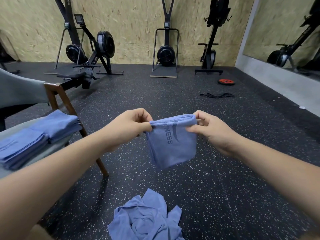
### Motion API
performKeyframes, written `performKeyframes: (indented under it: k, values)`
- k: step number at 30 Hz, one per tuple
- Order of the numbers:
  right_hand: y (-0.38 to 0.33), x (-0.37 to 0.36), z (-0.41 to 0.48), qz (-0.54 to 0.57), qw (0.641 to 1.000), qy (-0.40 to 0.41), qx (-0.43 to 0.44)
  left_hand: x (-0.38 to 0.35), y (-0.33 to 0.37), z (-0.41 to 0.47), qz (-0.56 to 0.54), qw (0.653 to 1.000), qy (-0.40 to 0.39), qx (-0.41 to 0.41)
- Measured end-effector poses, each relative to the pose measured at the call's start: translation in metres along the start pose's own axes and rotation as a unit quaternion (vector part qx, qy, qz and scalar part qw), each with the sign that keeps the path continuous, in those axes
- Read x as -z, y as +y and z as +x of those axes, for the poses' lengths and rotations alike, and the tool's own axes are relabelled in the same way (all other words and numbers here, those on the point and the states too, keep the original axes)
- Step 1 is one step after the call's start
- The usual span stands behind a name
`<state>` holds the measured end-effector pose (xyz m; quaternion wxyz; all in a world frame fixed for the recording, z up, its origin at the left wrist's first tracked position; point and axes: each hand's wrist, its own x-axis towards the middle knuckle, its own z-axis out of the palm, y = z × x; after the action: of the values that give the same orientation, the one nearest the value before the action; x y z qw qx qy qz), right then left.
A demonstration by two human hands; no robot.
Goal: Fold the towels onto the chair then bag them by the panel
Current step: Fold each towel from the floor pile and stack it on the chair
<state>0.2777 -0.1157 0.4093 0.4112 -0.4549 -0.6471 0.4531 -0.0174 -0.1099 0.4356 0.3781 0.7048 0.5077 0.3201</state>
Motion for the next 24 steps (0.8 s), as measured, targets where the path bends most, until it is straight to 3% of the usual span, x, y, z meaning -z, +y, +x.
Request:
performKeyframes:
  k: [4,8,16,20,24]
  values:
    - [-0.005,-0.006,0.000,-0.095,0.994,0.022,0.040,-0.003,-0.007,0.001,0.074,0.997,-0.018,0.004]
    - [-0.008,-0.019,-0.001,-0.150,0.986,-0.001,0.070,-0.015,0.002,-0.006,0.094,0.991,-0.078,-0.049]
    - [-0.010,-0.037,-0.006,-0.194,0.974,-0.056,0.100,-0.026,0.010,-0.005,0.110,0.986,-0.054,-0.111]
    - [-0.007,-0.039,-0.002,-0.191,0.976,-0.077,0.072,-0.010,0.008,-0.005,0.136,0.984,-0.055,-0.099]
    - [-0.001,-0.040,0.007,-0.212,0.965,-0.153,0.016,0.019,0.004,-0.012,0.160,0.983,-0.041,-0.077]
